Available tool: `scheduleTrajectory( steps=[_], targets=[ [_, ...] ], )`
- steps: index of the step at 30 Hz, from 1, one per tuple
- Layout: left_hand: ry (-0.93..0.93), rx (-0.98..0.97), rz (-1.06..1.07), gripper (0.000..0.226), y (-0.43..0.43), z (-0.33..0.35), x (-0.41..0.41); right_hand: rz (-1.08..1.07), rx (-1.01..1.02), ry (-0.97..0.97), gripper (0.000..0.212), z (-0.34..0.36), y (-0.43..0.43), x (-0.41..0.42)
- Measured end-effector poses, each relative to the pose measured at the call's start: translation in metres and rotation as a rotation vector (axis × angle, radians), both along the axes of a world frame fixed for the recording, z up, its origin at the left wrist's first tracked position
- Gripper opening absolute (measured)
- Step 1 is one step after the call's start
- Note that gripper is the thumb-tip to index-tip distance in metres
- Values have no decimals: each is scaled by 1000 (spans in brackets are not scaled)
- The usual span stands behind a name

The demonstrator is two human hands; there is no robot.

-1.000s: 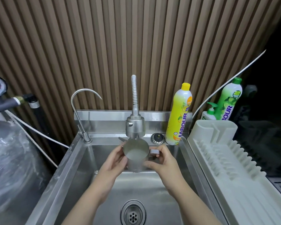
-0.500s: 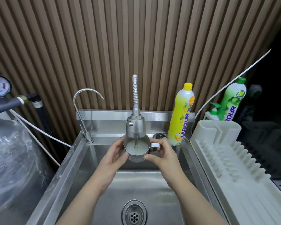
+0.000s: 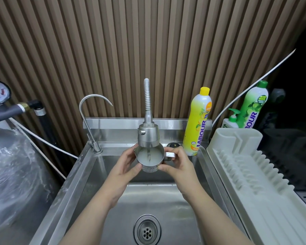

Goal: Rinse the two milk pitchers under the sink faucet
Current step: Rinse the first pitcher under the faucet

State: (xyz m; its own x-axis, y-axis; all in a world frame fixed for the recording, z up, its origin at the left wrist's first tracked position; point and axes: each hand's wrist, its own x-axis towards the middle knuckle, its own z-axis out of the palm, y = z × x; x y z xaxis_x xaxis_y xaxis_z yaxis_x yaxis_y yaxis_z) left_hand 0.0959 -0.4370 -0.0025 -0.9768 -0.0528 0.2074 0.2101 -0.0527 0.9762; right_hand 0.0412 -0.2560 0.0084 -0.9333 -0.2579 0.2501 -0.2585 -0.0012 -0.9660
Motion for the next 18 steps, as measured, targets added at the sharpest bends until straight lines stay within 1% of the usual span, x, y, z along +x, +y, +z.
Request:
scheduleTrajectory(
  steps=[3, 7, 12, 18],
  targets=[
    [1, 1, -9, 52, 0, -1, -1, -4, -6, -1, 47, 0, 0, 1],
    [-5, -5, -11, 54, -1, -1, -1, -8, -1, 10, 48, -1, 1, 2],
    [-7, -18, -17, 57, -1, -3, 1, -7, 5, 15, 54, -4, 0, 3],
    [-18, -18, -9, 56, -3, -5, 3, 8, 6, 10, 51, -6, -2, 3]
  ],
)
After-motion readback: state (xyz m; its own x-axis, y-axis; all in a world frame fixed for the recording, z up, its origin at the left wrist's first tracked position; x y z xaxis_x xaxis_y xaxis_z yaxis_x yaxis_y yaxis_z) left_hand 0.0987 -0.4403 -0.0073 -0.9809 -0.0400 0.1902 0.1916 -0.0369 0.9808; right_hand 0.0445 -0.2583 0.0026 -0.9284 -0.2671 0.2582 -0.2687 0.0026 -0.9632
